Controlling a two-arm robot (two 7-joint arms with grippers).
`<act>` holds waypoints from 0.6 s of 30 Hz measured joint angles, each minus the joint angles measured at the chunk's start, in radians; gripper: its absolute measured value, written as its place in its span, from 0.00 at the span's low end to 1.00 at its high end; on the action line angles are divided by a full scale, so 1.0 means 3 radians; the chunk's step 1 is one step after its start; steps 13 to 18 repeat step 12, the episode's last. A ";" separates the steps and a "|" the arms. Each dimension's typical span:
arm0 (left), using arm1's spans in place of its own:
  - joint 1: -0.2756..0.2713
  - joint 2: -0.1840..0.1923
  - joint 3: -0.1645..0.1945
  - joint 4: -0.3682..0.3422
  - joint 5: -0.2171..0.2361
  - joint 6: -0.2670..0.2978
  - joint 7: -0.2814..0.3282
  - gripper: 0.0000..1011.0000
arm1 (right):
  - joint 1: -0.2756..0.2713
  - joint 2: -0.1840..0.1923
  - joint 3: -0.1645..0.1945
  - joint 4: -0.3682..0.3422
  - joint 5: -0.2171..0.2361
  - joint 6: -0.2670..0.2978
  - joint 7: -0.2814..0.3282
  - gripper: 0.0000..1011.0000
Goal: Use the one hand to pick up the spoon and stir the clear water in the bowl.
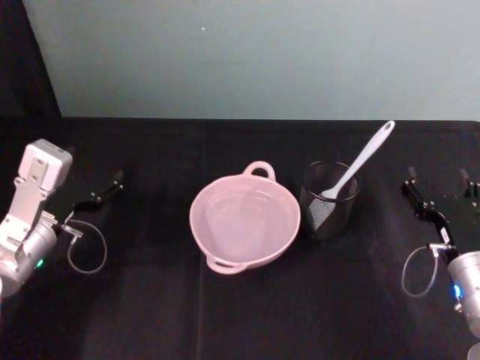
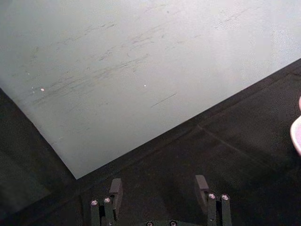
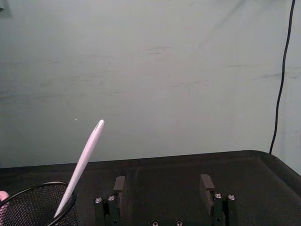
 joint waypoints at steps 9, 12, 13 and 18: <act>0.0000 0.0000 0.0000 0.0000 0.0000 0.0000 0.0000 1.00 | 0.0000 0.0002 -0.0002 0.0000 0.0000 -0.0005 -0.0006 0.99; 0.0000 0.0000 0.0000 0.0000 0.0000 0.0000 0.0000 1.00 | 0.0000 0.0003 -0.0002 0.0000 0.0000 -0.0006 -0.0008 0.99; 0.0000 0.0000 0.0000 0.0000 0.0000 0.0000 0.0000 1.00 | 0.0000 0.0003 -0.0002 0.0000 0.0000 -0.0006 -0.0008 0.99; 0.0000 0.0000 0.0000 0.0000 0.0000 0.0000 0.0000 1.00 | 0.0000 0.0003 -0.0002 0.0000 0.0000 -0.0006 -0.0008 0.99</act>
